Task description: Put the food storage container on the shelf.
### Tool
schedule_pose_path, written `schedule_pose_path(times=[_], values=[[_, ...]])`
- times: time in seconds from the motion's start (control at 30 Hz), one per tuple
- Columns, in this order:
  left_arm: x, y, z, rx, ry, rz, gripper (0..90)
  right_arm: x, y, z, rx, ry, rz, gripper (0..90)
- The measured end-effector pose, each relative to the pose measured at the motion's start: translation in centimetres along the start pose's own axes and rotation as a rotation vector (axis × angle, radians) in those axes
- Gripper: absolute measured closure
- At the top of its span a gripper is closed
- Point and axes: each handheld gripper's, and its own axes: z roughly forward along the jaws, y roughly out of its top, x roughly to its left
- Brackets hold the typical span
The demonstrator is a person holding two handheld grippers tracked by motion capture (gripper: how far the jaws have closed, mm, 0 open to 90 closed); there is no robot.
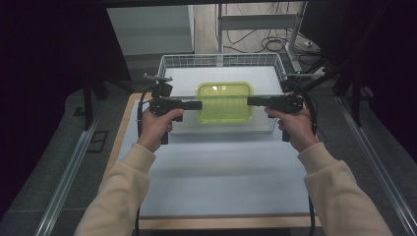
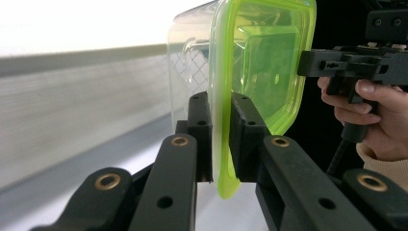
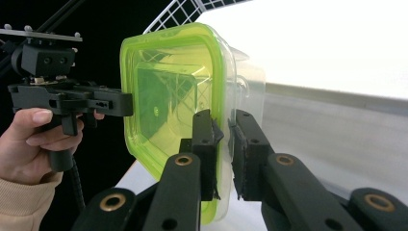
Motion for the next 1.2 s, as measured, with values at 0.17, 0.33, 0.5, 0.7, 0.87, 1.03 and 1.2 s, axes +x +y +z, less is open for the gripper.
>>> schedule_pose_path(times=[0.17,0.33,0.5,0.7,0.87,1.03,1.2], values=[[0.1,0.9,0.0,-0.008,-0.001,0.003,81.1,-0.1,0.9,0.1,-0.004,0.0,0.008,81.2],[0.2,1.6,0.0,-0.014,-0.004,0.002,81.1,-0.1,1.7,0.2,-0.011,-0.007,0.007,81.2],[0.4,2.3,0.3,-0.005,-0.006,-0.004,81.1,-0.3,2.2,0.2,-0.017,-0.011,0.009,81.2],[0.6,3.2,0.7,-0.001,0.009,-0.002,81.1,-0.9,2.8,0.6,-0.025,-0.02,0.028,81.2],[1.1,3.8,1.0,-0.004,0.006,-0.014,81.1,-1.2,3.5,1.0,-0.027,-0.033,0.042,81.1],[1.6,4.3,0.9,-0.011,0.003,-0.02,81.0,-0.9,4.2,1.3,-0.022,-0.051,0.038,81.1],[2.2,5.0,0.8,-0.01,0.01,-0.024,80.9,-0.7,4.9,1.9,-0.021,-0.057,0.036,81.1]])
